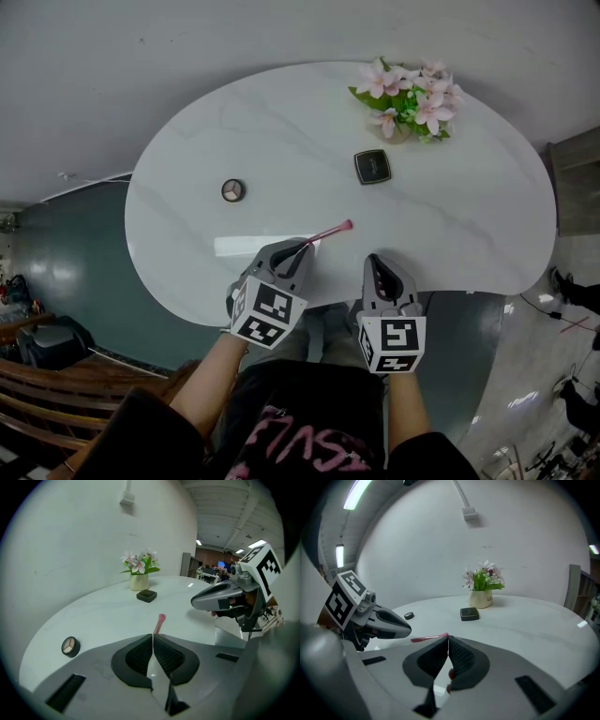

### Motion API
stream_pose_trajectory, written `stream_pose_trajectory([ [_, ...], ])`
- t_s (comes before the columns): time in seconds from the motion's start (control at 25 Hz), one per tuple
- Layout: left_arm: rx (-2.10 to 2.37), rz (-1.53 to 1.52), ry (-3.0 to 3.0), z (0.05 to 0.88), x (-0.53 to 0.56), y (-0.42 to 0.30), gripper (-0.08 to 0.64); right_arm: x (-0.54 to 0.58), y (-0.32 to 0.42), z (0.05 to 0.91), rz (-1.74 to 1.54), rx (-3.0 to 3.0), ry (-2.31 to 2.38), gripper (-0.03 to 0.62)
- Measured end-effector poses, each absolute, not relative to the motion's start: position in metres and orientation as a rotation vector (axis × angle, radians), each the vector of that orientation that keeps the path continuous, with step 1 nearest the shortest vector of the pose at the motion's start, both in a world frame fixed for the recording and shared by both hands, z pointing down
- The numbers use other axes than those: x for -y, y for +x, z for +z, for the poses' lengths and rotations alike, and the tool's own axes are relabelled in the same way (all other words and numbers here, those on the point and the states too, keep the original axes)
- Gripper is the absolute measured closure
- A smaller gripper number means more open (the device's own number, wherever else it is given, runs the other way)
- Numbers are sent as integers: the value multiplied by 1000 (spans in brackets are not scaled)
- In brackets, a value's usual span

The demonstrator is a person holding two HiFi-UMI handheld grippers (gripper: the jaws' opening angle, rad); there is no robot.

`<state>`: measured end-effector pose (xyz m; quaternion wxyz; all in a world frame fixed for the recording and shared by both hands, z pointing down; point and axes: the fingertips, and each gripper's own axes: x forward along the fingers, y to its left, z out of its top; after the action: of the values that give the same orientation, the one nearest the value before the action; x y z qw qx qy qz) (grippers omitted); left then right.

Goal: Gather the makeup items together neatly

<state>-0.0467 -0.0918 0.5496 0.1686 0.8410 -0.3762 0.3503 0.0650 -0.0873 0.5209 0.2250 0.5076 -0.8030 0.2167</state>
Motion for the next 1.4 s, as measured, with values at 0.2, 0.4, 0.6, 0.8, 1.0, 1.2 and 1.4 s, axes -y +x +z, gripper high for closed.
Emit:
stream_pose_trajectory([
  [0.2,971,1102,2437,556,96,-31,539,86,67,525,620,2215,1404,529],
  [0.4,835,1265,2423,573,98,-19,426,88,73,528,630,2206,1413,529],
  [0.6,810,1307,2427,576,110,-11,426,89,81,530,641,2194,1422,529],
  [0.8,721,1369,2412,584,115,-5,426,89,88,532,652,2184,1431,529],
  [1.0,666,1421,2403,590,116,0,428,90,96,535,667,2174,1450,529],
  [1.2,610,1391,2364,593,114,2,442,94,99,536,672,2175,1458,529],
  [1.4,564,1376,2355,592,114,1,457,94,99,537,670,2172,1455,529],
])
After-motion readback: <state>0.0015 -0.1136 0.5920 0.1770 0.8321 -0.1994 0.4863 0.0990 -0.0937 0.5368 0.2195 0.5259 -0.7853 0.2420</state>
